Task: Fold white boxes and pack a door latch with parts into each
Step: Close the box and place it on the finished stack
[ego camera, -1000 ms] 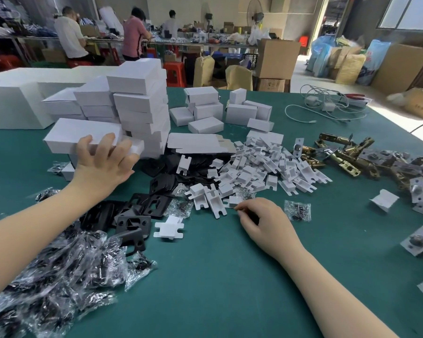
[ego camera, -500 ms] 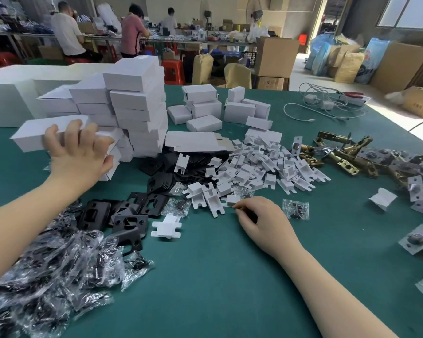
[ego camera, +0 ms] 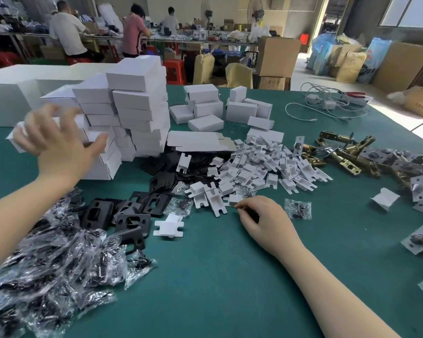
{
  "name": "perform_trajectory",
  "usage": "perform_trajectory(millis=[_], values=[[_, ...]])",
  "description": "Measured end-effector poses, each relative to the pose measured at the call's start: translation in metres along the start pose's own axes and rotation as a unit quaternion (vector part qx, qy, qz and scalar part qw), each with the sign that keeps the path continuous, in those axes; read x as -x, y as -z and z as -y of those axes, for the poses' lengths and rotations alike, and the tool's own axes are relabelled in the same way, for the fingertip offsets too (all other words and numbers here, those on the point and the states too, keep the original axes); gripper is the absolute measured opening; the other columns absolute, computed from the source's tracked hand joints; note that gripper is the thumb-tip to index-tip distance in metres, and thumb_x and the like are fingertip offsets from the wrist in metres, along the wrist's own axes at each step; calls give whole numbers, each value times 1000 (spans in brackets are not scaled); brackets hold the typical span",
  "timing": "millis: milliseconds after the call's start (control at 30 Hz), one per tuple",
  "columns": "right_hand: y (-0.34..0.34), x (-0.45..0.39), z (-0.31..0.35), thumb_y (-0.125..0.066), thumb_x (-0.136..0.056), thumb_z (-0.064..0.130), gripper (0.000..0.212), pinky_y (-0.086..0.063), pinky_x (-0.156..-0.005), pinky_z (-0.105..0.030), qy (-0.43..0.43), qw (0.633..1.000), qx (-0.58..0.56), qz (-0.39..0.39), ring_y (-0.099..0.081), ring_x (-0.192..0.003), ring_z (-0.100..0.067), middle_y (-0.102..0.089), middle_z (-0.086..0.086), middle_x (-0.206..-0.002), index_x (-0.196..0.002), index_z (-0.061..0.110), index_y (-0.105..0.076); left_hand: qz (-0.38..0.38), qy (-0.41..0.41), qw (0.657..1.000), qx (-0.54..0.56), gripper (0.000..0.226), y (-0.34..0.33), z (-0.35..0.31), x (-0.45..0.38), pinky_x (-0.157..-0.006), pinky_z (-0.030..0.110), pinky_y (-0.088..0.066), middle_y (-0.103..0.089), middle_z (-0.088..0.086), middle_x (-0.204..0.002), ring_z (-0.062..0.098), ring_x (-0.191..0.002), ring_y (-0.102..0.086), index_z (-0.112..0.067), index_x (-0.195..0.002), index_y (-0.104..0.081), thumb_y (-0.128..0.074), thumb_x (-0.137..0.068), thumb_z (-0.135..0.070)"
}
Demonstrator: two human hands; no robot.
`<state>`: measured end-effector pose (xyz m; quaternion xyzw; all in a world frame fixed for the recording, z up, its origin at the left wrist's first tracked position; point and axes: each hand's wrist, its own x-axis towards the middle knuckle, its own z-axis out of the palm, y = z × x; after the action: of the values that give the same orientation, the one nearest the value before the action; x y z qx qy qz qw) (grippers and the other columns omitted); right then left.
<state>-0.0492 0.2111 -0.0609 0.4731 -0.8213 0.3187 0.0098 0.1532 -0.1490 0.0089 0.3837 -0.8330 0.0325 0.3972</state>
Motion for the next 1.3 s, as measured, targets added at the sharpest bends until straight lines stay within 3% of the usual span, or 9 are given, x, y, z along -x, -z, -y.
perform_trajectory(millis=[167, 467, 633, 700, 800, 933, 1067, 1200, 1300], values=[[0, 0, -1, -59, -94, 24, 13, -48, -83, -32, 1, 1000, -2, -1, -57, -93, -12, -66, 7, -92, -101, 25, -70, -15, 107, 993, 41, 82, 15, -5, -6, -97, 75, -32, -19, 17, -151, 44, -140, -19, -22, -134, -26, -54, -75, -72], [1, 0, 1, -59, -93, 23, 13, -48, -83, -32, 2, 1000, -5, -3, -57, -93, -13, -66, 6, -93, -100, 23, -70, -30, 66, 996, 52, 63, 25, -6, -1, -102, 57, -30, -37, 7, -141, 35, -134, -31, -25, -126, -49, -46, -75, -61], [1, 1, 1, -59, -94, 24, 14, -48, -83, -32, 1, 1000, -2, 1, -57, -94, -12, -66, 7, -93, -101, 24, -70, -12, 43, 998, 44, 70, 18, -14, 1, -110, 67, -18, -35, 14, -142, 38, -135, -25, -19, -130, -45, -47, -76, -64], [1, 0, 1, -59, -94, 24, 13, -47, -83, -31, 3, 1000, 1, 0, -56, -94, -12, -65, 7, -93, -101, 24, -70, -75, -48, 995, 32, 68, 18, -22, 1, -107, 68, -21, -31, 12, -141, 37, -135, -22, -19, -132, -36, -49, -81, -62], [0, -1, 2, -60, -93, 24, 13, -46, -82, -29, 3, 1000, 7, -4, -55, -93, -12, -63, 8, -91, -101, 23, -70, -170, -330, 928, 11, 44, 5, -65, 5, -93, 40, -27, -35, 3, -125, 28, -118, -38, -21, -121, -45, -55, -84, -42], [0, 0, 1, -60, -93, 23, 13, -46, -82, -29, 6, 1000, 7, -1, -55, -92, -12, -62, 8, -89, -101, 22, -70, -96, -497, 861, -52, 50, -31, -126, 13, -81, 37, -39, -45, 3, -115, 28, -101, -52, -17, -124, -53, -52, -76, -2], [0, -1, 1, -59, -93, 24, 14, -47, -83, -30, 4, 1000, 3, -4, -56, -92, -12, -63, 7, -91, -101, 23, -71, 169, -318, 928, -97, 60, -71, -157, 1, -98, 41, -39, -46, 10, -138, 32, -125, -43, -11, -140, -44, -51, -83, 7], [-1, -1, 0, -59, -93, 24, 13, -47, -83, -32, 2, 1000, -7, -6, -55, -92, -13, -63, 6, -90, -101, 24, -70, 356, -169, 912, -117, 65, -100, -175, -15, -112, 43, -28, -22, 12, -159, 30, -145, -20, -15, -153, -20, -43, -94, -9], [-2, -2, 0, -59, -93, 24, 14, -47, -84, -33, 2, 1000, -7, -6, -55, -93, -12, -62, 7, -91, -101, 24, -71, 385, -138, 904, -124, 44, -110, -178, -14, -90, 41, -37, -49, 14, -138, 33, -125, -45, -19, -139, -39, -39, -95, -19]])
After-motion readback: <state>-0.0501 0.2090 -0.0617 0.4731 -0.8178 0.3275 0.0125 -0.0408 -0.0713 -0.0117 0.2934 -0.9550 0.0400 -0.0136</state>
